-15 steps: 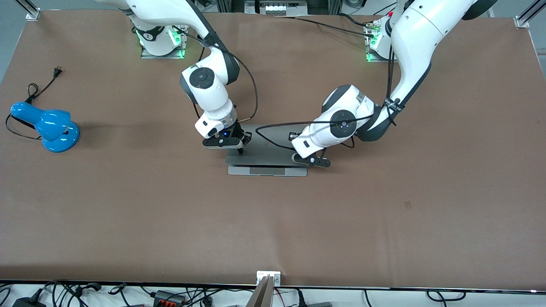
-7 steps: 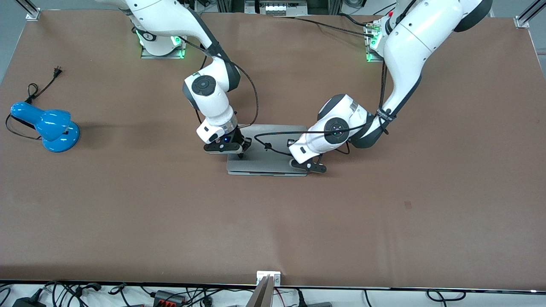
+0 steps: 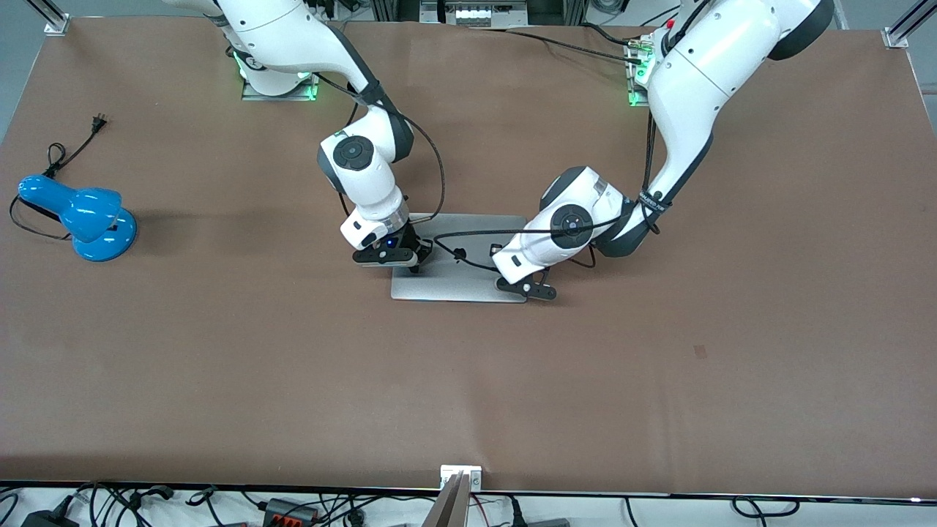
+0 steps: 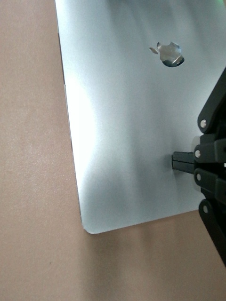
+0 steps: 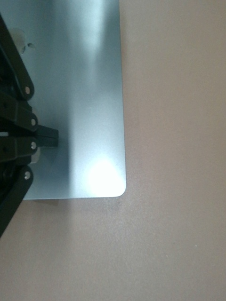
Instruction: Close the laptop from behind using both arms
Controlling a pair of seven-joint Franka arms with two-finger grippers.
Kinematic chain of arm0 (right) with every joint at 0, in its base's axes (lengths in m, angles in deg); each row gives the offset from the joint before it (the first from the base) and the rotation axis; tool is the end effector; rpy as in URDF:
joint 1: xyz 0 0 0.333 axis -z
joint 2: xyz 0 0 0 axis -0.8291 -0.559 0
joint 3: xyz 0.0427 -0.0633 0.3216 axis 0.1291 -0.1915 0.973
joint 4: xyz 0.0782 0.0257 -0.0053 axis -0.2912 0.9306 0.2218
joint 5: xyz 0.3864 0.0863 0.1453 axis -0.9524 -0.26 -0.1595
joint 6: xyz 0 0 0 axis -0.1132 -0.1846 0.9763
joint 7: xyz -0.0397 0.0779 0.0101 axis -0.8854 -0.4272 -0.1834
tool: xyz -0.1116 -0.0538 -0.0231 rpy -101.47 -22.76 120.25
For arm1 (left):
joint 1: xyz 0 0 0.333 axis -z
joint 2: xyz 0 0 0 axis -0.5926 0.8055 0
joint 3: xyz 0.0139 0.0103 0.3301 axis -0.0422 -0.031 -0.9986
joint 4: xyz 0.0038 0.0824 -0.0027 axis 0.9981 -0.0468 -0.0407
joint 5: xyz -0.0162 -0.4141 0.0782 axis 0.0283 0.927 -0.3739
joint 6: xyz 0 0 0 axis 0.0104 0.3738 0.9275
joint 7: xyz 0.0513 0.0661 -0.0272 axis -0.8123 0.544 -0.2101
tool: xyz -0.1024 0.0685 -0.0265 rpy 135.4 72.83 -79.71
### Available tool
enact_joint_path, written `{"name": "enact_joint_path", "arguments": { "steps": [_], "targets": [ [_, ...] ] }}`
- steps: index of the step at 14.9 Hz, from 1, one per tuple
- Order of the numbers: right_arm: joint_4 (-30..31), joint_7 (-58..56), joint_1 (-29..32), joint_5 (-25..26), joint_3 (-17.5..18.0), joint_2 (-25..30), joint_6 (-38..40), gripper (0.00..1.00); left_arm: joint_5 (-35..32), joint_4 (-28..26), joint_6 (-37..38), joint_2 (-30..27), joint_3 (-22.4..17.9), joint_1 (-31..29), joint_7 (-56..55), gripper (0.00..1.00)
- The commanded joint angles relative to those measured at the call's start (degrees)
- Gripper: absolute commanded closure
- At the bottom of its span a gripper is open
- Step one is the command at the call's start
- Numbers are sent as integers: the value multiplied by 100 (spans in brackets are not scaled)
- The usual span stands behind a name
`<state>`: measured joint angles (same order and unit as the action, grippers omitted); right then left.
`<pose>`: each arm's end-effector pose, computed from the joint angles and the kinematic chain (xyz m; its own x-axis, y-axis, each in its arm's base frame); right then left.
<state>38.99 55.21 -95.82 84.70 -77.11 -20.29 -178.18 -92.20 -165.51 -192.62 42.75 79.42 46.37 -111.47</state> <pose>0.5278 0.3905 0.1569 0.9634 -0.0608 0.2610 -0.0137 -0.9838 -0.1785 0.5770 -0.4151 0.1559 0.9825 -0.1324 -0.1310 -0.0956 -0.9621 0.2552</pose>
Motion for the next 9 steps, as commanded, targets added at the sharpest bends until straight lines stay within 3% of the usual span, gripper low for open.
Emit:
{"name": "enact_joint_path", "arguments": {
  "steps": [1,9],
  "targets": [
    [-83,44,-71,102,-65,-90,-82,100,-182,164,-62,118,-116,104,-89,100],
    [-83,0,-62,102,-65,-125,-179,100,-182,164,-18,31,-117,61,-106,100]
  ]
}}
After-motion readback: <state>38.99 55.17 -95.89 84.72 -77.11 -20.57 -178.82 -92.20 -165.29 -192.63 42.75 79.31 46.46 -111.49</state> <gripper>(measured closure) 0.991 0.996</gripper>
